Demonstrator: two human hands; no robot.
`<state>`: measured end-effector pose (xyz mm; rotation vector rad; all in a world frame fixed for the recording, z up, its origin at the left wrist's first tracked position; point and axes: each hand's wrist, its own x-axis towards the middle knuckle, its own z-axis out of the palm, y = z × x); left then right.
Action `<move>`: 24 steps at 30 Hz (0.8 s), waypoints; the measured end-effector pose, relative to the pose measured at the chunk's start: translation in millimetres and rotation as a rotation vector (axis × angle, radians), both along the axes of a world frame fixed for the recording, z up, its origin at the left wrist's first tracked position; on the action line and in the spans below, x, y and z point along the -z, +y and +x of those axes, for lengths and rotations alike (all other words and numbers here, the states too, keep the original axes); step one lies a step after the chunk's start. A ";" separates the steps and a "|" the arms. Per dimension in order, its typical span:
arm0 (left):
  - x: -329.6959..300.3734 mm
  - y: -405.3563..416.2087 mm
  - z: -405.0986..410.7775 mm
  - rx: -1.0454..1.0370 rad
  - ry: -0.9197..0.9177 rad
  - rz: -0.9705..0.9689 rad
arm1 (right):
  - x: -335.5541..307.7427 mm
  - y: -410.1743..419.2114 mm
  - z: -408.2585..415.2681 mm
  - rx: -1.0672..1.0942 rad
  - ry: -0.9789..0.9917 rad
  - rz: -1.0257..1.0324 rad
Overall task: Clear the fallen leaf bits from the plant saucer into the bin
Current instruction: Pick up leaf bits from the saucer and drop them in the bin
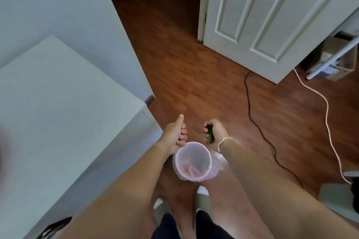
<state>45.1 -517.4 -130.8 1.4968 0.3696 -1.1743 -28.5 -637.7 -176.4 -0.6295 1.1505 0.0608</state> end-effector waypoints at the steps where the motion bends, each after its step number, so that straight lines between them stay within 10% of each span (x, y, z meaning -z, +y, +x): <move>1: 15.1 -0.2 -0.8 -0.001 0.031 0.023 | 15.1 2.1 -4.7 0.029 0.042 -0.005; 24: 312.3 1.2 -21.7 0.018 0.315 0.323 | 298.4 41.4 -31.6 0.158 0.345 0.310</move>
